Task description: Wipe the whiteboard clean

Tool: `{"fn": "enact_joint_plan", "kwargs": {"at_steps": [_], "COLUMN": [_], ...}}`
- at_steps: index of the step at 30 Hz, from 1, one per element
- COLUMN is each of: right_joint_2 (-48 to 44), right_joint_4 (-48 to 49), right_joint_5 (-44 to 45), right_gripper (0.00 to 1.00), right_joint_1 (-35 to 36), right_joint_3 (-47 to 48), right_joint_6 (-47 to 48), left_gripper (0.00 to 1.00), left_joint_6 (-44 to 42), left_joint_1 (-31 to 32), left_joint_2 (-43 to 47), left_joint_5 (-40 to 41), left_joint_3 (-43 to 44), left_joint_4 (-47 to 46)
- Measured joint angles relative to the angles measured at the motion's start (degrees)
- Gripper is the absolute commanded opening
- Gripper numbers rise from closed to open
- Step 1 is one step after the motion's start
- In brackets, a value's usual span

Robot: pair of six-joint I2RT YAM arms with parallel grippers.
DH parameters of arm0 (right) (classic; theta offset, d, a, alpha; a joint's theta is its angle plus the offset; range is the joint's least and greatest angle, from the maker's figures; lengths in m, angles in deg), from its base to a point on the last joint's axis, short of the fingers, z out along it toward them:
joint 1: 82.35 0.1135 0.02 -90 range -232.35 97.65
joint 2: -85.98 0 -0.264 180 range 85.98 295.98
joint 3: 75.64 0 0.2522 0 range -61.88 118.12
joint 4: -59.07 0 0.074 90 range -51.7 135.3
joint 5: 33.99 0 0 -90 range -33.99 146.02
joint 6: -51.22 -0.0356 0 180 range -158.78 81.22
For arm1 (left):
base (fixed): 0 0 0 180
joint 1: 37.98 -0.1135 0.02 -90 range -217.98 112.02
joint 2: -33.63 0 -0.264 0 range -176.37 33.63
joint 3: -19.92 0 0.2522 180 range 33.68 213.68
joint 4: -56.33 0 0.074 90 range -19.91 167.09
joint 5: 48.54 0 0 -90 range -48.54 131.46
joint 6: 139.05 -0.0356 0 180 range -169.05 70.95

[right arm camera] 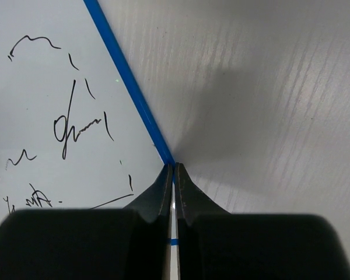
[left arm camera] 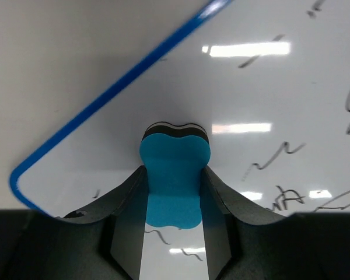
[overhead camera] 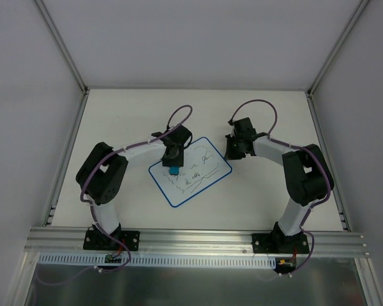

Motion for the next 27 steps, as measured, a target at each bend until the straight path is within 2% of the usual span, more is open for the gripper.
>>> {"fn": "enact_joint_plan", "kwargs": {"at_steps": [6, 12, 17, 23, 27], "right_joint_2": [0.00, 0.00, 0.00, 0.00, 0.00], "right_joint_4": [0.00, 0.02, 0.02, 0.02, 0.00], "right_joint_5": [0.00, 0.00, 0.02, 0.04, 0.09], "right_gripper": [0.00, 0.00, 0.00, 0.00, 0.00], "right_joint_1": [0.11, 0.17, 0.17, 0.17, 0.17], "right_joint_3": [0.00, 0.00, 0.00, 0.00, -0.02], "right_joint_6": [-0.02, 0.00, 0.00, 0.00, 0.02], "left_gripper": [0.00, 0.00, 0.00, 0.00, 0.00], "left_joint_6": [1.05, 1.33, 1.70, 1.95, 2.38], "left_joint_1": [-8.28, -8.55, -4.07, 6.64, 10.03], "left_joint_2": [6.88, 8.13, 5.62, -1.75, -2.34], "left_joint_5": [-0.02, 0.46, 2.47, 0.63, -0.42], "left_joint_3": [-8.52, -10.21, -7.23, 2.71, 3.30], "left_joint_4": [-0.26, -0.85, 1.62, 5.14, 4.61]}}
